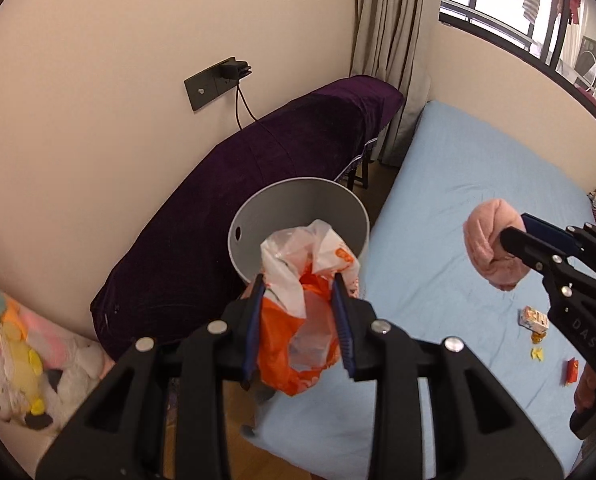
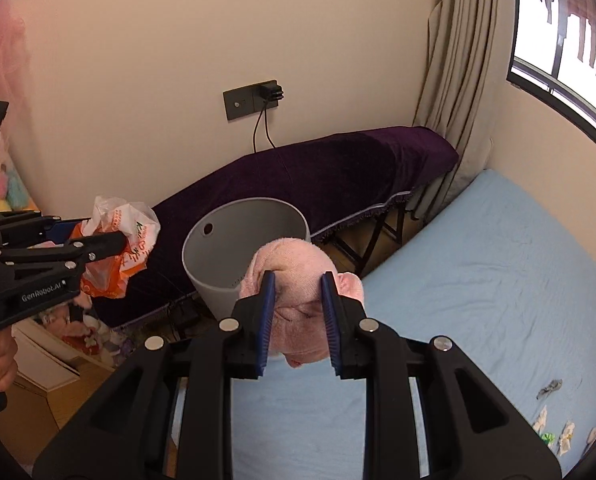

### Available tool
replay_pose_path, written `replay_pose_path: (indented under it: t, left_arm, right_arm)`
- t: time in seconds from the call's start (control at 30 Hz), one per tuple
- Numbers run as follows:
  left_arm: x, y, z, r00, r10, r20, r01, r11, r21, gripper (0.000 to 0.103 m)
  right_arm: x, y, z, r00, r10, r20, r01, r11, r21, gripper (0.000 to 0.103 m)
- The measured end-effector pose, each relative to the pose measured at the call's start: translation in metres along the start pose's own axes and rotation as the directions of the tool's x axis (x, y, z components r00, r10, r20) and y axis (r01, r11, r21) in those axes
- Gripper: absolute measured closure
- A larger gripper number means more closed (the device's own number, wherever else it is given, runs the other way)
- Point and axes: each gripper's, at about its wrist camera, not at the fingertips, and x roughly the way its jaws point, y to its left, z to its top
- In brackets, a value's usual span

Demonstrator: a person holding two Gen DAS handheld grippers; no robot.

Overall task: Collect trash
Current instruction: 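Carry both items to the grey bin and open both tools to drop them, then move both open tools back over the bed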

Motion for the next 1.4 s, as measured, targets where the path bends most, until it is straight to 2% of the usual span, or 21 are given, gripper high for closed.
replay_pose_path:
  t: [0.23,0.4,0.5,0.57,0.63,0.93,1.17,1.4]
  left_arm:
    - [0.083,0.052,0.041,0.998,-0.041,-0.055,0.04,0.999,-0.019,0.067]
    - [0.125,0.075,0.051,0.992,-0.06,-0.107,0.053,0.996,-0.069,0.055]
    - [0.14,0.081,0.052,0.99,-0.071,-0.123,0.06,0.994,-0.09,0.041]
    - [0.146,0.085,0.054,0.988,-0.088,-0.127,0.076,0.992,-0.099,0.034]
    - [0.151,0.084,0.056,0.987,-0.085,-0.133,0.073,0.993,-0.097,0.028]
    - [0.155,0.07,0.06,0.983,-0.105,-0.148,0.096,0.993,-0.063,0.027]
    - [0.13,0.039,0.053,0.983,-0.122,-0.136,0.123,0.992,0.001,0.027]
    - [0.098,-0.032,0.04,0.972,-0.19,-0.137,0.206,0.971,0.118,0.027]
  right_arm:
    - [0.085,0.037,0.063,0.999,-0.001,-0.038,0.0,0.999,-0.041,0.08]
    - [0.14,0.043,0.082,0.994,0.015,-0.106,-0.018,1.0,-0.026,0.079]
    - [0.158,0.043,0.086,0.993,0.021,-0.118,-0.023,1.0,-0.021,0.066]
    - [0.163,0.044,0.089,0.994,0.014,-0.11,-0.017,0.999,-0.032,0.049]
    - [0.164,0.043,0.091,0.995,0.009,-0.102,-0.013,0.999,-0.04,0.048]
    - [0.164,0.024,0.098,0.994,-0.038,-0.102,0.037,0.999,-0.007,0.048]
    - [0.121,-0.008,0.071,0.988,-0.111,-0.107,0.119,0.99,0.071,0.048]
    - [0.048,-0.051,0.018,0.968,-0.226,-0.11,0.243,0.955,0.172,0.048]
